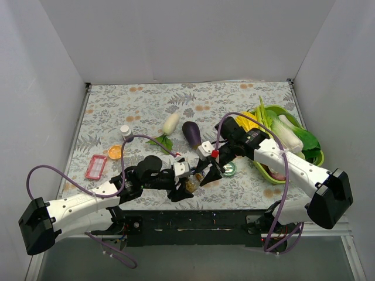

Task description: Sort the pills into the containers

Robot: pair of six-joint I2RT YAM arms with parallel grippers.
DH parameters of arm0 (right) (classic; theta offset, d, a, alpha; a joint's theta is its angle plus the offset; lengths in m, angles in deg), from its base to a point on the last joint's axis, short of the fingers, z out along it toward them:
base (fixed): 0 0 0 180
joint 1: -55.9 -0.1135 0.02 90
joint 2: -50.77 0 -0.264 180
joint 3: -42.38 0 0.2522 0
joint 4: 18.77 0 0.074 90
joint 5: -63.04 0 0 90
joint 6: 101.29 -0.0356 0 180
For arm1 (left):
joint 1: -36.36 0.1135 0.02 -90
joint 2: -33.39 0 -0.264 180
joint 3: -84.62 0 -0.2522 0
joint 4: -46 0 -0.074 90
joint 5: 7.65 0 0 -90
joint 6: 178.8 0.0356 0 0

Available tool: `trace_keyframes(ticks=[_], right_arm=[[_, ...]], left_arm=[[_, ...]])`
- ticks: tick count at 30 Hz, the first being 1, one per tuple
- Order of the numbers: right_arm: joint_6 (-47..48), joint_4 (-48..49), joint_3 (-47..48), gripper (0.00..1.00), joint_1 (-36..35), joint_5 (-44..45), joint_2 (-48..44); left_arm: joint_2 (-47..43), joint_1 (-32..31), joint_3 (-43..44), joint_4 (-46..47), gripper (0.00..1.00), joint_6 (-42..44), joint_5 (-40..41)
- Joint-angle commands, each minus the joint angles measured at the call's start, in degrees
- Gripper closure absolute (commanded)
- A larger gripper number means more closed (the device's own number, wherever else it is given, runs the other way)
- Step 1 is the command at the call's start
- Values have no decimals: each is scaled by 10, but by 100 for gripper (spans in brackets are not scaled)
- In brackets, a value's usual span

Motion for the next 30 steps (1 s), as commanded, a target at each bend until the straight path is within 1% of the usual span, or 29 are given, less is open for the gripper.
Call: trace_keyframes(ticks=[1,2,4,5,10,14,17,20,21,22,25,27,30], right_arm=[[-78,32,1,72,1,-58,-4],[-98,43,1,67,1,-53,-4],[-126,51,5,59,1,-46,1],[-129,45,8,58,1,-45,3],[-144,57,5,57,1,-28,-1],[-136,58,5,58,2,-28,-12],[-90,33,9,58,2,-23,-19],[-18,-10,12,58,2,-16,-23],[31,-23,11,57,2,-11,-25],[50,-35,10,57,2,-9,-32],[103,-37,5,57,2,13,-45],[120,-50,10,57,1,16,-40],[119,-50,12,57,1,3,-29]], left_arm=[[-11,1,-1,6,100,-10,-2],[-10,1,-1,6,100,-12,-2],[-11,1,1,7,100,-14,-1],[-12,1,1,8,100,-16,-1],[-17,1,-1,13,100,-20,2],[-18,1,-7,13,100,-23,1],[-19,1,-12,15,100,-27,-2],[-22,1,-16,21,100,-34,-9],[-23,1,-17,24,100,-34,-11],[-23,1,-17,25,100,-36,-15],[-19,1,-21,29,100,-41,-23],[-14,1,-22,45,100,-45,-28],[-2,1,-19,53,100,-49,-33]])
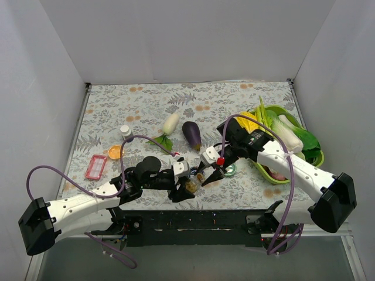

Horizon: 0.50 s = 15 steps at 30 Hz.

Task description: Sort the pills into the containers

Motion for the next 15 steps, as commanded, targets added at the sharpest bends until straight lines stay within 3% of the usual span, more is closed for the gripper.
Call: trace_keyframes(ticks=[1,8,10,15], right_arm=[[47,-30,14,57,1,-14,0],[-37,-21,7,54,1,-11,24],[-65,-21,7,44,1,-11,28],[-175,17,20,36,1,13,33]], left_arm=[[11,1,-5,13,100,-14,-14],[11,1,-9,29,100,-21,-9],[11,1,-11,35,100,-25,-8],[8,1,-19,41,100,-36,-2]])
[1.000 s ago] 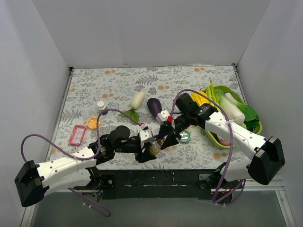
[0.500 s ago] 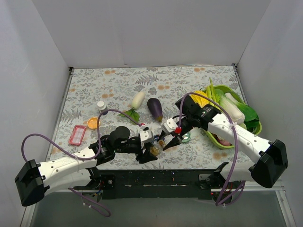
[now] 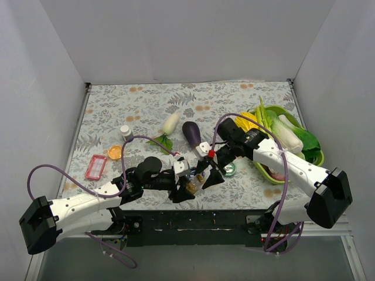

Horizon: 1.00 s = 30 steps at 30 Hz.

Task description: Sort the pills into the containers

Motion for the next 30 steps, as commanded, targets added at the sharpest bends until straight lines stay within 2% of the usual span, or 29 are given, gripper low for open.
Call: trace_keyframes(ticks=[1,3,4,6,7,8,11,15,20,30], right_arm=[[-110,26,24,34,0,11,6],[-145,39,31,32,0,13,5],[-173,42,38,26,0,14,4],[-223,75,42,25,0,32,1],[-251,91,44,21,3,44,-5],[-322,129,45,20,3,60,-9],[-443,158,58,17,5,162,-18],[-553,164,52,16,4,195,-13],[-590,165,31,18,3,202,-9],[-592,159,8,23,-20,225,4]], left_arm=[[-9,1,-12,27,100,-13,11],[-11,1,-15,28,100,-16,17],[-14,1,-16,27,100,-18,28],[-15,1,-17,21,100,-21,39],[-15,1,-16,19,100,-22,45],[-15,1,-15,17,100,-22,56],[-18,1,-15,15,100,-30,71],[-14,1,-14,27,100,-34,84],[0,1,1,21,100,-32,101],[3,1,9,24,100,-35,123]])
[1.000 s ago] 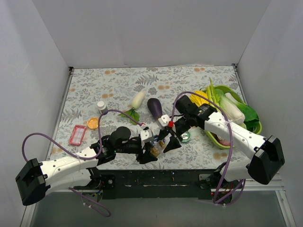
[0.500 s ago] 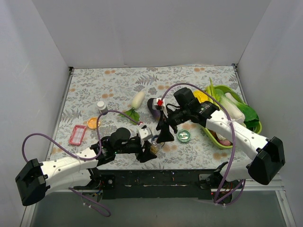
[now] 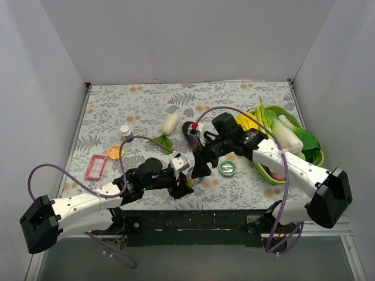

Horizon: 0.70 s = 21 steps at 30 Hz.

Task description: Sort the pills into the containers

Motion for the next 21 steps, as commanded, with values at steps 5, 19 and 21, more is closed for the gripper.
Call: trace_keyframes(ticks=[5,19,21], right_arm=[[-5,8,3,28,-12,4,14],[411,-109,76,99,-15,-150,15],[554,-185,83,99,-15,-195,10]], left_arm=[[-4,1,23,13,100,1,18],[-36,2,21,-29,100,70,-56],[-37,1,25,-45,100,82,-79]])
